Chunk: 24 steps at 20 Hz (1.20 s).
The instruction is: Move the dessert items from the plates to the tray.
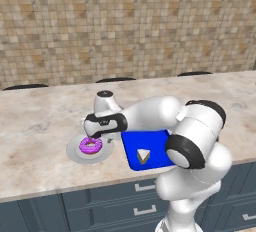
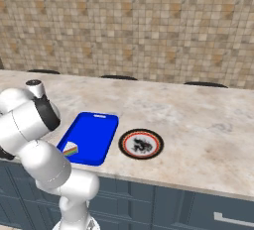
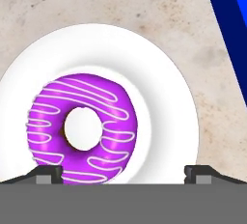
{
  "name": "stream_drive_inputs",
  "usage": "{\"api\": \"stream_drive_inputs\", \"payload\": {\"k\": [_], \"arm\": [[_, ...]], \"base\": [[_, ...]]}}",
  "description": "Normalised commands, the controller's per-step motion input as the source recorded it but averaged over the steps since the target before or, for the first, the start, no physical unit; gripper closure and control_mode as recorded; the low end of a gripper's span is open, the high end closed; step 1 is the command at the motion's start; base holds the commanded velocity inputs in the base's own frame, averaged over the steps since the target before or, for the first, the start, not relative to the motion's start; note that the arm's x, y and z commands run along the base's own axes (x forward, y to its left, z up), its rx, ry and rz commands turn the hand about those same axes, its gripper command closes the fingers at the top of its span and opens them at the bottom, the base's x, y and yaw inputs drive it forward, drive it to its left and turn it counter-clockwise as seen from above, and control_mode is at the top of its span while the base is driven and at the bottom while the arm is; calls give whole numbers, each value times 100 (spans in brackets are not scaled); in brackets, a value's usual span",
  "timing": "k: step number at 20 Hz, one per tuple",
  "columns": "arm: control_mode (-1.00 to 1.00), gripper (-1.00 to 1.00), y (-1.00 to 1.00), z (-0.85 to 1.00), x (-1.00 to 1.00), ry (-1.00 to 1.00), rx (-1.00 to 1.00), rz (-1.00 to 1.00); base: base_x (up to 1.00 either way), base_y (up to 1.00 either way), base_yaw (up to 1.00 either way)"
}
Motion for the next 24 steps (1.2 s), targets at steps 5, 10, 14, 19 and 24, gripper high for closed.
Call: {"api": "stream_drive_inputs", "payload": {"k": [5, 10, 14, 19, 24], "arm": [[-100, -100, 10, -21, 10, 0, 0, 0], [-100, -100, 9, -16, 9, 0, 0, 0], [-100, -100, 2, -9, 11, 0, 0, 0], [-100, -100, 0, -1, 2, 0, 0, 0], [-100, -100, 0, -8, 0, 0, 0, 0]], "base": [[0, 0, 0], [0, 0, 0], [0, 0, 0], [0, 0, 0], [0, 0, 0]]}}
